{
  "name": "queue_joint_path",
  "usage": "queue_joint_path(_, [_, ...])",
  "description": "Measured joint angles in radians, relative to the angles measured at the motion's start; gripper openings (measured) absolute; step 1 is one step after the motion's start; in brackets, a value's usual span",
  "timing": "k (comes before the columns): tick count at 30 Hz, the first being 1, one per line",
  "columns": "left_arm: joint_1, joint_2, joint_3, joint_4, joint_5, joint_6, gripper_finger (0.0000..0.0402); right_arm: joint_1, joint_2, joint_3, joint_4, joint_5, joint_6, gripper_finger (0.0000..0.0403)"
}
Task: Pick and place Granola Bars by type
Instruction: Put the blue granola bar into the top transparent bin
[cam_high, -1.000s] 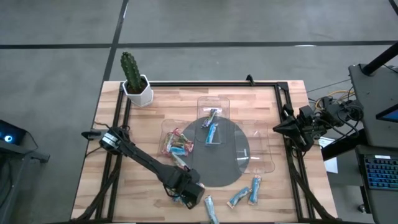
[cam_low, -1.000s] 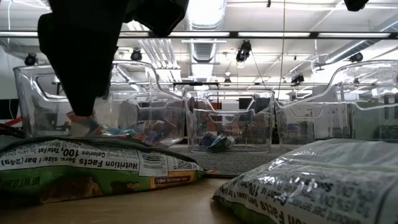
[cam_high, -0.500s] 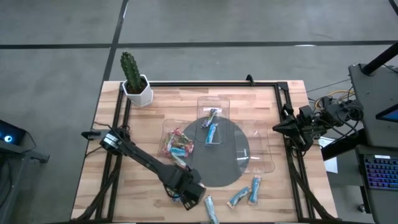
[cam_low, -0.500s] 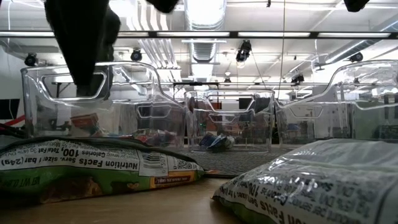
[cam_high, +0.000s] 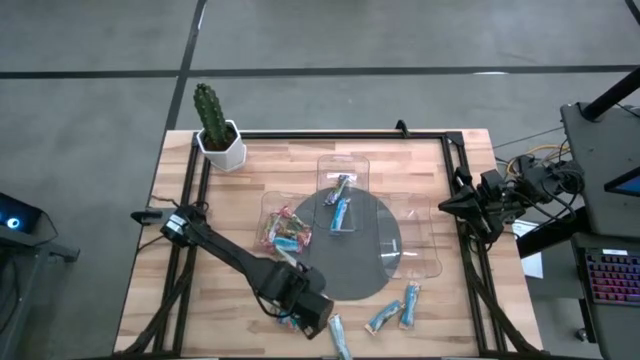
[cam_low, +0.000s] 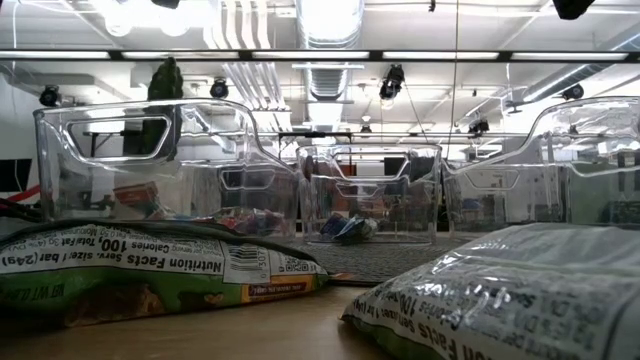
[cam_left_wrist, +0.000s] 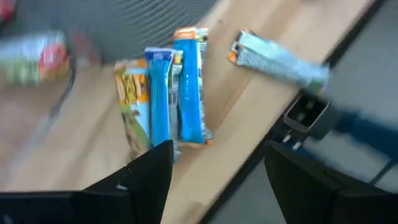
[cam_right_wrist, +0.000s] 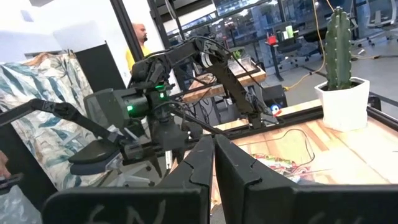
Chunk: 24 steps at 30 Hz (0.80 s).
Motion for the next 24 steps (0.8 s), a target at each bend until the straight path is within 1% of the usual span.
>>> queue_joint_path(5, [-0.002, 0.0, -0.002, 0.004, 0.046, -0.356, 0.0233, 0.0, 0.0, 0.0, 0.0, 0.0, -0.003, 0.0009])
queue_joint_path(7, [-0.003, -0.001, -0.002, 0.005, 0.05, -0.438, 0.0233, 0.0, 0.0, 0.0, 0.0, 0.0, -0.003, 0.0009])
queue_joint_path(9, [-0.003, -0.001, -0.002, 0.005, 0.046, -0.488, 0.0233, 0.0, 0.0, 0.0, -0.001, -0.001, -0.01, 0.0009])
queue_joint_path(14, [-0.005, -0.001, -0.002, 0.013, 0.012, -0.506, 0.0233, 0.0, 0.0, 0.0, -0.004, -0.002, -0.022, 0.0009])
queue_joint_path(17, [-0.009, -0.001, -0.003, 0.014, 0.011, -0.475, 0.0233, 0.0, 0.0, 0.0, -0.005, -0.003, -0.022, 0.0009])
queue_joint_path(19, [-0.016, -0.001, -0.005, 0.028, 0.012, -0.424, 0.0233, 0.0, 0.0, 0.0, -0.005, -0.003, -0.022, 0.0009])
queue_joint_path(24, [-0.041, -0.003, -0.032, 0.134, 0.012, -0.246, 0.023, 0.0, 0.0, 0.0, -0.007, -0.003, -0.022, 0.0009])
